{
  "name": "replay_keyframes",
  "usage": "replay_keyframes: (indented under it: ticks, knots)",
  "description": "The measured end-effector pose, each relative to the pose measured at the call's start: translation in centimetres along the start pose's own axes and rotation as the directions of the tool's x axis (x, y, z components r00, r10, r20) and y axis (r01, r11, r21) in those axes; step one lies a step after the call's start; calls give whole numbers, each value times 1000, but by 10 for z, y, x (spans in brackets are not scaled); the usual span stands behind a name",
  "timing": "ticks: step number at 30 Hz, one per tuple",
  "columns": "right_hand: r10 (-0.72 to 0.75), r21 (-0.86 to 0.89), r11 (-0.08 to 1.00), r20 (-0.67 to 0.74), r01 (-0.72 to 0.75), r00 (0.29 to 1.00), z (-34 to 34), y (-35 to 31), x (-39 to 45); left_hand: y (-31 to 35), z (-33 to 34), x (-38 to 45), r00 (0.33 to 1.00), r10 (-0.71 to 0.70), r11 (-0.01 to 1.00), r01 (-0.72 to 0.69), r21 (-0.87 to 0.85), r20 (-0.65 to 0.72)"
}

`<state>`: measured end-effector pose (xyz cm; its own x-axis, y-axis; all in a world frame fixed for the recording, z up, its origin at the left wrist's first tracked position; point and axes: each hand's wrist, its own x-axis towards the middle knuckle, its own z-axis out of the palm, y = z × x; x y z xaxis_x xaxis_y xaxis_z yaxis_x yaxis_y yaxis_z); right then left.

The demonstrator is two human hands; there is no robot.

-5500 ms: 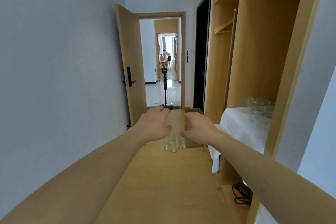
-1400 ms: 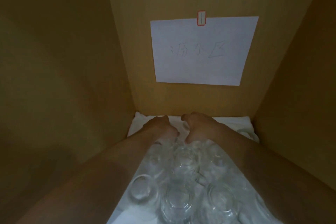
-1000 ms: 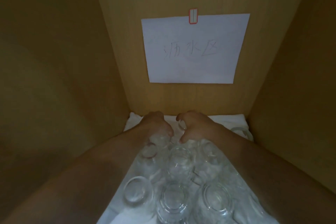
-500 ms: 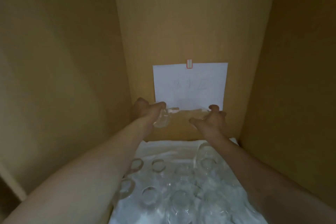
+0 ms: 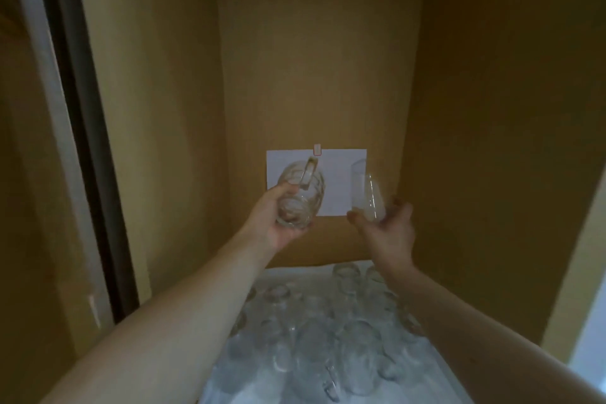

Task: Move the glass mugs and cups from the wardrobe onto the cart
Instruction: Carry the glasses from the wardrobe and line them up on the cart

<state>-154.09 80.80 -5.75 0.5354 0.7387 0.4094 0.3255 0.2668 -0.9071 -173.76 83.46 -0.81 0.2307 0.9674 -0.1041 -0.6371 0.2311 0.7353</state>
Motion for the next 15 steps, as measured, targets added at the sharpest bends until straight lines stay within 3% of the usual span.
replay_keyframes:
  ticks: [4, 8, 15]
  knots:
    - [-19, 7, 1000, -27, 19, 999, -27, -11, -36, -15, -1, -33, 997, -3, 997, 9, -71, 78]
    - [-89, -107, 991, -70, 81, 994, -46, -16, -73, -36, -7, -60, 987, -48, 990, 68, -126, 150]
    - [-134, -116, 987, -179, 114, 975, -86, -22, -103, -59, 5, -85, 984, -106, 990, 118, -77, 145]
